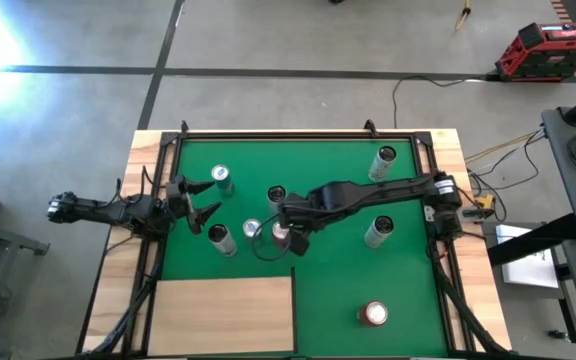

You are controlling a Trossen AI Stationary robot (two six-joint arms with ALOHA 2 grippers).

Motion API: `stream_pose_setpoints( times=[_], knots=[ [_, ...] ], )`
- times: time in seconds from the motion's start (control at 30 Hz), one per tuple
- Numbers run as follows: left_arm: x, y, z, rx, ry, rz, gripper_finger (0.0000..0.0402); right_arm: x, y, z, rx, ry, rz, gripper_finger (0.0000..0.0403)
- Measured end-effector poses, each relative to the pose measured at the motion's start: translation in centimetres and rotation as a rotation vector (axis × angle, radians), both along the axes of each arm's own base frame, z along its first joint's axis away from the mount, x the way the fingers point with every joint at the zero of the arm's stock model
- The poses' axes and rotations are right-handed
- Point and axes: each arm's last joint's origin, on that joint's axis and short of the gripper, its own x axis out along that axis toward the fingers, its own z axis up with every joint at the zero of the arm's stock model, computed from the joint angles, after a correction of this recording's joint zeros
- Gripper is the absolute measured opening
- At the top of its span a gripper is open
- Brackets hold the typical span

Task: Place canned beverage on shelf
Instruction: Move the top white and yellow soda can to the center of the table

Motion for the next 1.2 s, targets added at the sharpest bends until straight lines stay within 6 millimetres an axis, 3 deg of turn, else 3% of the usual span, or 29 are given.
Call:
stream_pose_setpoints(
  times=[0.27,0.63,0.73,0.9,1.03,1.2],
  knots=[
    [0.0,0.0,0.0,0.0,0.0,0.0,0.0355,-3.8,-0.7,3.1,-0.095,-0.014,-0.027,0.033],
    [0.0,0.0,0.0,0.0,0.0,0.0,0.0355,-9.3,-2.4,0.9,-0.183,-0.087,-0.061,0.0235],
    [0.0,0.0,0.0,0.0,0.001,0.0,0.0355,-11.3,-3.2,0.8,-0.176,-0.147,-0.194,0.0204],
    [0.0,0.0,0.0,0.0,0.0,0.0,0.0355,-14.9,-4.7,0.7,-0.256,-0.207,-0.571,0.0169],
    [0.0,0.0,0.0,0.0,0.0,0.0,0.0355,-17.2,-5.6,0.7,-0.314,-0.194,-0.78,0.0165],
    [0.0,0.0,0.0,0.0,0.0,0.0,0.0355,-18.5,-6.8,0.6,-0.313,-0.148,-0.949,0.0171]
  ],
)
